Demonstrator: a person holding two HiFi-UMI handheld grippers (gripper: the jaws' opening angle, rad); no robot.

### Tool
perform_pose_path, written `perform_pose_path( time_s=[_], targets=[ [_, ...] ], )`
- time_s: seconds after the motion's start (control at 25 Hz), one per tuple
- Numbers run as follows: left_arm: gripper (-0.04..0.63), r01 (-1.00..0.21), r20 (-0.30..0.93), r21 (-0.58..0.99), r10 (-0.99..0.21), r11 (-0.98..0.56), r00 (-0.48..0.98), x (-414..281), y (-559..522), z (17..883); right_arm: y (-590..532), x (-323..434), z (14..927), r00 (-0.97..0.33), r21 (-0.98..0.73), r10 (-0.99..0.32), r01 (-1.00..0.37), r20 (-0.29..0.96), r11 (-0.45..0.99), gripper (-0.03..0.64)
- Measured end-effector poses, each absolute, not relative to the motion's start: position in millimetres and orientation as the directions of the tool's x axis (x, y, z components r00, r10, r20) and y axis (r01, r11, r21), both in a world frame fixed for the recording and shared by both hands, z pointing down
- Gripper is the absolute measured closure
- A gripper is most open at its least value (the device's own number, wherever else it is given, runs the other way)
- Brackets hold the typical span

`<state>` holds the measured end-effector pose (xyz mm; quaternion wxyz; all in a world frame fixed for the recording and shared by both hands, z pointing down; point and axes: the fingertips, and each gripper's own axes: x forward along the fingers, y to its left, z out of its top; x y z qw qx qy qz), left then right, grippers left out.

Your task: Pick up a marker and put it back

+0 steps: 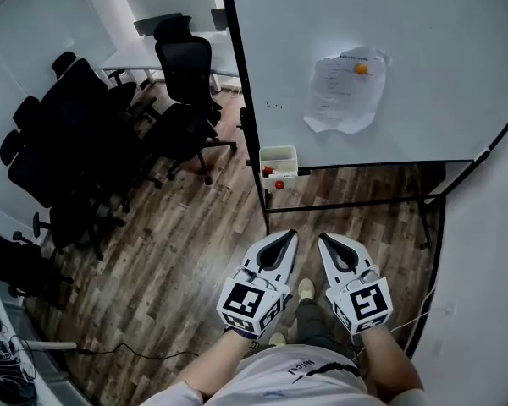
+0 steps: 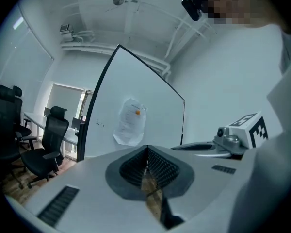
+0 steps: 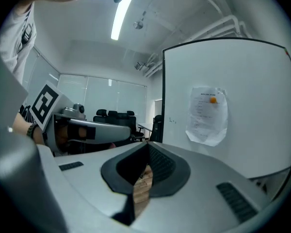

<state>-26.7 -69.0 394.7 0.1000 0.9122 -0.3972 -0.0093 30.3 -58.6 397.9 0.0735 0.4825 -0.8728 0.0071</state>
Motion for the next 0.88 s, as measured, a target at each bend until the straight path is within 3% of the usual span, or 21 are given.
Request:
perform_pose_path(
  time_s=[0.48, 0.68, 0.88],
  targets=[
    [0.583, -0.83, 0.144, 0.199, -0.823, -0.52, 0.55, -9, -206, 431, -208, 54, 469, -0.615, 0.125, -0.724, -0.729, 0.313, 0.674, 0.603],
    [0.583, -0.853, 0.192, 0.213, -0.836, -0.476, 0.514, -13, -233, 460, -241, 55, 509, -0.545, 0.381, -0.726, -0.62, 0.42, 0.686, 0.568],
    [0.583, -0.857, 0.198, 0.223, -0.84, -0.464, 0.506, -19, -249, 484, -255, 43, 543, -0.491, 0.611, -0.716, -0.388, 0.496, 0.69, 0.521]
  ],
)
